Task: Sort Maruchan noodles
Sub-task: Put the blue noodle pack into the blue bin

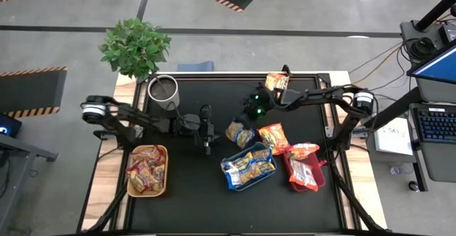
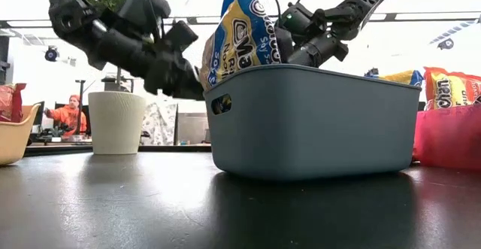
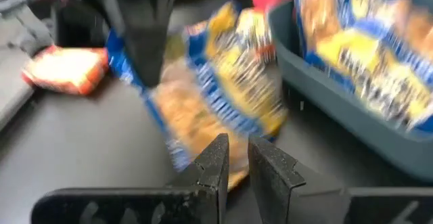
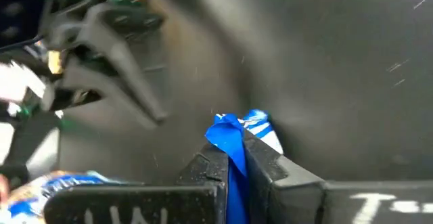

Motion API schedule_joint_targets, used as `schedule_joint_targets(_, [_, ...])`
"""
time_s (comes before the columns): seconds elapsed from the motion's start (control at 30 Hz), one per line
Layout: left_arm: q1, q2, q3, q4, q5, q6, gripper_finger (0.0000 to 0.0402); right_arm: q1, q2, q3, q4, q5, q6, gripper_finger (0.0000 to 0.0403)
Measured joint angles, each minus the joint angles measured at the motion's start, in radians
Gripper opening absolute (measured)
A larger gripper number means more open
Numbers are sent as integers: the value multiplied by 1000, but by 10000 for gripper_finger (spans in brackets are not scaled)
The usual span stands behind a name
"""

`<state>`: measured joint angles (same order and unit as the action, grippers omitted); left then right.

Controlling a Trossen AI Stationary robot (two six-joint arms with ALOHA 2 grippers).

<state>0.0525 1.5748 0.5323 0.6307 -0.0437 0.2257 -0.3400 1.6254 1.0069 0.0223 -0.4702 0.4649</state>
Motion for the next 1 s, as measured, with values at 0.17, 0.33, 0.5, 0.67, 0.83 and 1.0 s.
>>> schedule_joint_targets(0.17, [0,-151,-4,-74,31,1,40,-31,-71,0,-19,-5,-2,12])
schedule_joint_targets(0.33, [-1,-235,-23,-78,61,1,40,-24,-144,0,-37,-5,-5,12])
schedule_joint_targets(0.5, [-1,-263,-36,-80,61,1,40,-20,-239,0,-91,-2,-4,12])
schedule_joint_targets(0.67, [-6,-262,-37,-80,61,-6,40,-1,-314,0,-107,0,10,12])
schedule_joint_targets(0.83, [-6,-262,-37,-80,62,-6,40,34,-358,0,-117,1,34,12])
schedule_joint_targets(1.0, [-6,-262,-37,-80,62,-7,40,65,-366,0,-117,1,50,12])
